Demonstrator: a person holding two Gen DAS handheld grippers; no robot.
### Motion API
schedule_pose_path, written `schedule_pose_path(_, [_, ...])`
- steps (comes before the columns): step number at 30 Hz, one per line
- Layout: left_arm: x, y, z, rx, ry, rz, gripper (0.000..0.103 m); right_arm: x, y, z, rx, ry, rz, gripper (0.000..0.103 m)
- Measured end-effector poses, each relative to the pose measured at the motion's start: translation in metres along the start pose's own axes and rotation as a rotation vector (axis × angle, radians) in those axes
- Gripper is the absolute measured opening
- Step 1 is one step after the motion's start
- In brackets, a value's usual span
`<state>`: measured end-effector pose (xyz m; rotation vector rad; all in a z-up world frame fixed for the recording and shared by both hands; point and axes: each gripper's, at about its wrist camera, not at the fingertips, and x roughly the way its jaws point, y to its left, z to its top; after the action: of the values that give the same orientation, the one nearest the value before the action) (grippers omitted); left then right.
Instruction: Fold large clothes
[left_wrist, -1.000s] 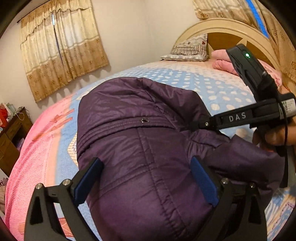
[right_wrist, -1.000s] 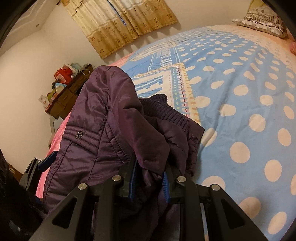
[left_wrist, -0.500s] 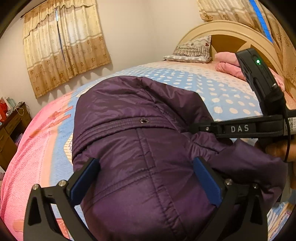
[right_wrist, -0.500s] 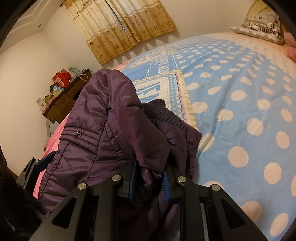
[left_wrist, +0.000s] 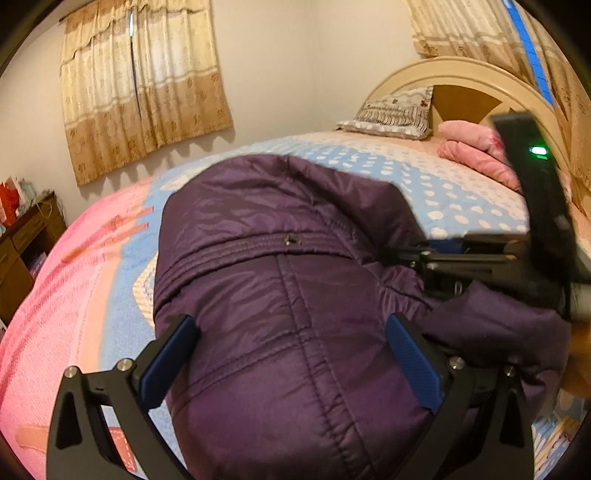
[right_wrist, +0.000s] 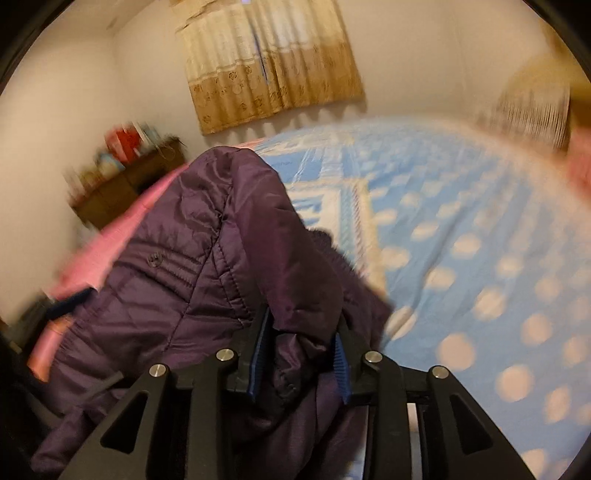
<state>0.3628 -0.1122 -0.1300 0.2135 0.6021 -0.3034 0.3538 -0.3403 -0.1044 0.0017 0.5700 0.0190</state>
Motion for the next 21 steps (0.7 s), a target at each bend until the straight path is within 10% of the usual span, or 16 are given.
schedule_pose_path(2, [0.003, 0.000, 0.000, 0.001, 0.002, -0.003, 0.103, -0.006, 0.004, 0.005, -0.017, -0.019, -0.119, 0.068])
schedule_pose_path(8, [0.005, -0.001, 0.000, -0.003, -0.004, -0.006, 0.103, 0.019, -0.025, 0.005, 0.153, 0.084, -0.036, 0.097])
schedule_pose_path(15, [-0.047, 0.047, 0.007, -0.043, -0.133, -0.029, 0.103, 0.050, -0.060, -0.018, 0.420, 0.160, 0.227, 0.101])
schedule_pose_path(21, [0.009, 0.134, -0.006, -0.284, 0.072, -0.145, 0.103, 0.061, -0.062, -0.022, 0.469, 0.154, 0.314, 0.101])
